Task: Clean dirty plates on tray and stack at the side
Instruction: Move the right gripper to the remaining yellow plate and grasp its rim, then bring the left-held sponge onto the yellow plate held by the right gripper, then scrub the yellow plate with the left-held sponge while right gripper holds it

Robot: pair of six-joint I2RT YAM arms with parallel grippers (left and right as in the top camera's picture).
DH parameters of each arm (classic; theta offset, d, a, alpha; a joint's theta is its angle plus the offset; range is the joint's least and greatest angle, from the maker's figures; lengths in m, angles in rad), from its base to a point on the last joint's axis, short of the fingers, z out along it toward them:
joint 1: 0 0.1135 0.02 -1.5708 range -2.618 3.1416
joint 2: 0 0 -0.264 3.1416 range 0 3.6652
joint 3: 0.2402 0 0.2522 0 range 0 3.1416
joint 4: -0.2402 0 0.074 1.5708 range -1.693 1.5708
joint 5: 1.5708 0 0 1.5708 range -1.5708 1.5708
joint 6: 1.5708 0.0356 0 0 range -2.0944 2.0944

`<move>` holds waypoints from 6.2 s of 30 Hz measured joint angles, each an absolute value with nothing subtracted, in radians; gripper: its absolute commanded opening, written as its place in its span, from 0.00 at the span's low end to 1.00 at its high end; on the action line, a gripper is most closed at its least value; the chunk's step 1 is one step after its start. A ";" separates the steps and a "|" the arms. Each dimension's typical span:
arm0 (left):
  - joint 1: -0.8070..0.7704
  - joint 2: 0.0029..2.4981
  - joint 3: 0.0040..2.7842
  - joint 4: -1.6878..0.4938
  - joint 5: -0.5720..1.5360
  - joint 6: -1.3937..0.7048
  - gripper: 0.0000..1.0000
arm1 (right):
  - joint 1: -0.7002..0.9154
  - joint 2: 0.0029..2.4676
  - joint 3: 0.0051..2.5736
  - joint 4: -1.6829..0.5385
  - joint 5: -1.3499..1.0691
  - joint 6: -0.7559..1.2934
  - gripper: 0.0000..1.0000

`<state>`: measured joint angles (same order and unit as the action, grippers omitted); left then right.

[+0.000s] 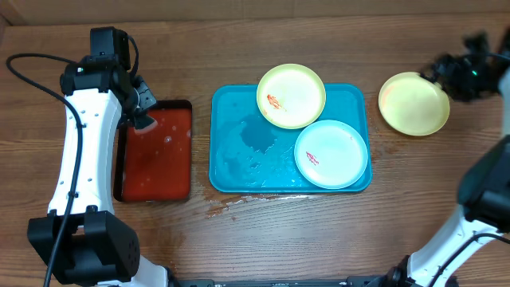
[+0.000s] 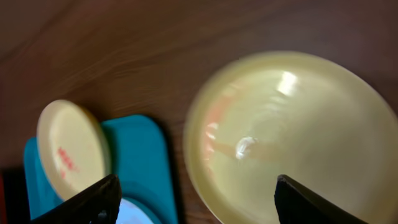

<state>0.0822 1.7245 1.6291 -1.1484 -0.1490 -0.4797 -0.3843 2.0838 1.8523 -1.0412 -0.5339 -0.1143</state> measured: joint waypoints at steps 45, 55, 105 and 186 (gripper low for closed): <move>0.082 1.724 1.629 -1.122 -0.108 -0.480 0.05 | 0.185 2.333 1.858 -0.626 -0.271 -0.525 0.53; 0.082 1.724 1.629 -1.118 -0.108 -0.480 0.04 | 0.185 2.346 1.858 -0.620 -0.300 -0.511 0.04; -0.207 1.739 1.439 -0.729 0.080 -0.506 0.04 | 0.329 2.350 1.882 -1.047 -0.274 0.059 0.04; -0.376 2.218 1.684 -0.789 -0.292 -0.385 0.04 | 0.329 2.350 1.866 -1.021 -0.358 0.183 0.04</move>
<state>-0.3756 2.2185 1.6836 -0.7891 -0.2920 -0.3847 0.3290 2.3501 1.8660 -1.0206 -0.3580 0.1829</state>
